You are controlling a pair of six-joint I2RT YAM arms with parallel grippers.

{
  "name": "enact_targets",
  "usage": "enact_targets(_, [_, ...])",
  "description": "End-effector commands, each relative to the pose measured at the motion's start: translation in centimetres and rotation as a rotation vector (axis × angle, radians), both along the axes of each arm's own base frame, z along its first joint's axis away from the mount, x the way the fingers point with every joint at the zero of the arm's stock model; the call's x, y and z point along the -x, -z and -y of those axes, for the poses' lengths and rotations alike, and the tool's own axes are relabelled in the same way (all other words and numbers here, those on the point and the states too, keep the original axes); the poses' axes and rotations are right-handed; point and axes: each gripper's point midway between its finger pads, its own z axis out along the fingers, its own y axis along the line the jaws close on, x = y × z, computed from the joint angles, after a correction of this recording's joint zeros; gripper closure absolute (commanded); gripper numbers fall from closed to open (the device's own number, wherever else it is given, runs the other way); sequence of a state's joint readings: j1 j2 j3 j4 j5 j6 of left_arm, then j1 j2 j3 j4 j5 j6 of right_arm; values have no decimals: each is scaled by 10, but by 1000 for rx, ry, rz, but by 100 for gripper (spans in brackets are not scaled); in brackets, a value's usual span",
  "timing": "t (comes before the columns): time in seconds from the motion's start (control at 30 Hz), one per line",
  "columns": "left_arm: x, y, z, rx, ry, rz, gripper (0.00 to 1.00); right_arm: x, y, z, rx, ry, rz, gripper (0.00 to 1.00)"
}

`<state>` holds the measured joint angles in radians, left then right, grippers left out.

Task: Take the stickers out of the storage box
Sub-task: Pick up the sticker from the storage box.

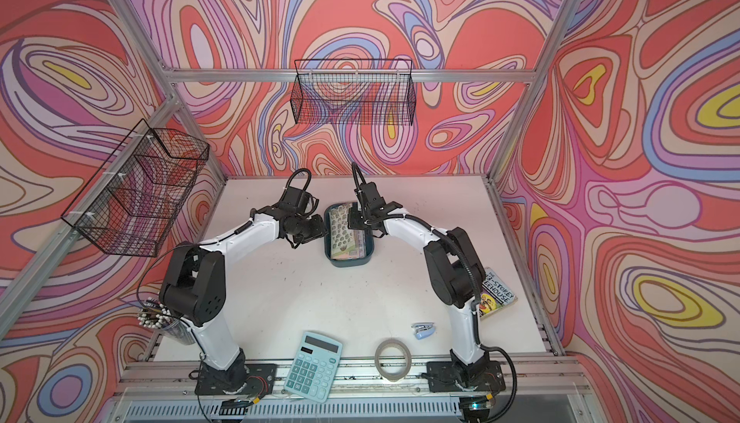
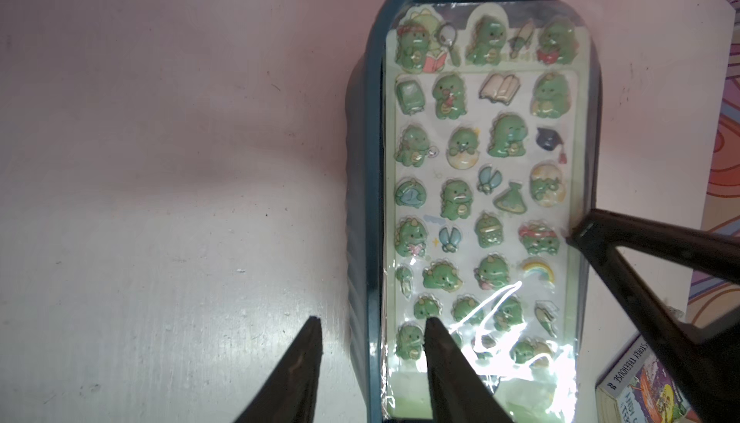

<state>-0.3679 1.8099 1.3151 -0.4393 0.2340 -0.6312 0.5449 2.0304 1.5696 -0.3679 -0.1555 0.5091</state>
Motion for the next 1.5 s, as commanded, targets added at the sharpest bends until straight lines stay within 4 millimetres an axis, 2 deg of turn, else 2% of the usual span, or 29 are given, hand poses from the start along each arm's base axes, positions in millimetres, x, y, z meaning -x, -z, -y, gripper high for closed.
enact_targets(0.0, [3, -7, 1, -10, 8, 3, 58, 9, -9, -10, -69, -25, -18, 100])
enact_targets(0.07, [4, -4, 3, -5, 8, -5, 59, 12, -9, -15, -103, -32, -30, 99])
enact_targets(0.3, [5, -1, 7, -2, 12, -11, 58, 15, -6, -18, -127, -39, -47, 82])
enact_targets(0.43, [6, -2, 6, -7, 6, -17, 58, 15, 1, -18, -127, -35, -61, 76])
enact_targets(0.6, [10, -5, 5, -4, -9, -15, 58, 16, 5, -19, -130, -36, -67, 74])
enact_targets(0.97, [23, -11, -3, 7, -54, -17, 58, 15, 11, -8, -107, 6, -33, 70])
enact_targets(1.07, [24, -12, -3, 21, -73, -16, 58, 16, 15, -8, -107, 6, -32, 74])
enact_targets(1.37, [28, -7, -6, 27, -98, -26, 57, 20, 12, -7, -114, -8, -26, 100])
enact_targets(1.47, [27, -7, -5, 25, -95, -27, 57, 19, 8, -5, -97, -6, -16, 100])
